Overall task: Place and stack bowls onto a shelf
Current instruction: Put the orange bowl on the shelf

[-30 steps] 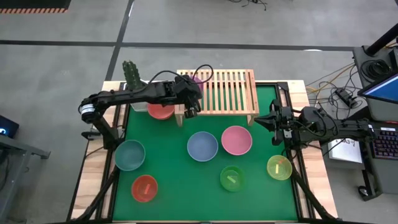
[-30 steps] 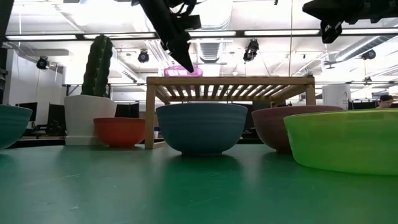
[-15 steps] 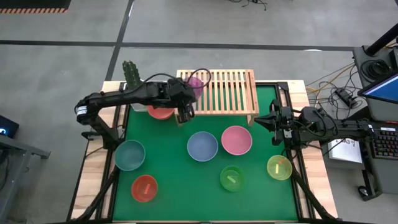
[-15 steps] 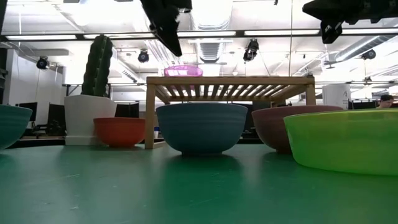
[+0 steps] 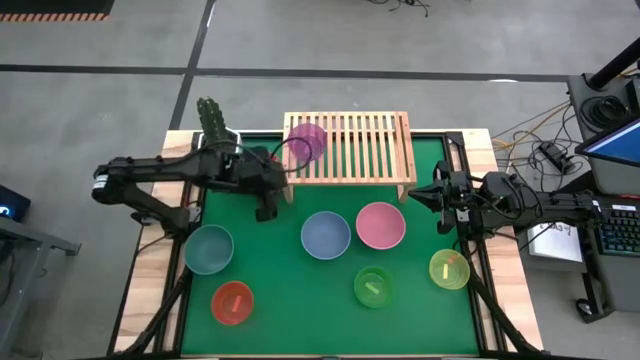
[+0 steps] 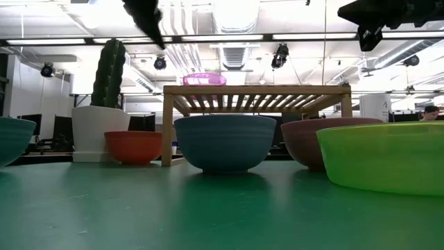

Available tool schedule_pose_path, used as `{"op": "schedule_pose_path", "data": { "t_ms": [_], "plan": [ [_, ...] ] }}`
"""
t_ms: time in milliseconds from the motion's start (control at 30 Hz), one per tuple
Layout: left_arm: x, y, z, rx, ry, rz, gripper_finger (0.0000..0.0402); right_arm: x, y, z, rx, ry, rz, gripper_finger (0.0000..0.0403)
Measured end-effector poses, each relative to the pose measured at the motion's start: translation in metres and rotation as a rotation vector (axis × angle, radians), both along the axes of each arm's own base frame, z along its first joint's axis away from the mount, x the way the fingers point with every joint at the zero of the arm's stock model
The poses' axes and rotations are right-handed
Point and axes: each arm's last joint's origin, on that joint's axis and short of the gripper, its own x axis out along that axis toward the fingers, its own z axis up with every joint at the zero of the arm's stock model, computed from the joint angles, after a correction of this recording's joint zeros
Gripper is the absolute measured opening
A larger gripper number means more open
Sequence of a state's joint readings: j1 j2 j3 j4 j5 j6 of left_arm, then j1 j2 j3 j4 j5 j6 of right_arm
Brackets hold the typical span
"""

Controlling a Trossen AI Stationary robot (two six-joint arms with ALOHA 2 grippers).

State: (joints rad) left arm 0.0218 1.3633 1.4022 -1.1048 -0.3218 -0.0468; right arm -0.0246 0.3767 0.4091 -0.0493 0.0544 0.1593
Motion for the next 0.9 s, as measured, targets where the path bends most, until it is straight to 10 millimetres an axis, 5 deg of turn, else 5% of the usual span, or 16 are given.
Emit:
{"op": "schedule_pose_path", "data": {
  "t_ms": [267,567,900],
  "plan": [
    [-0.031,0.001,-0.064,0.009,0.05,0.053,0.0165,0.0,0.0,0.0,-0.001,0.0,0.0,0.0009],
    [-0.04,0.018,-0.127,0.108,0.101,0.104,0.0165,0.0,0.0,0.0,-0.002,-0.001,0.0,0.0009],
    [-0.04,0.04,-0.154,0.129,0.145,0.14,0.0165,0.0,0.0,0.0,0.003,-0.001,0.0,0.0009]
  ]
}}
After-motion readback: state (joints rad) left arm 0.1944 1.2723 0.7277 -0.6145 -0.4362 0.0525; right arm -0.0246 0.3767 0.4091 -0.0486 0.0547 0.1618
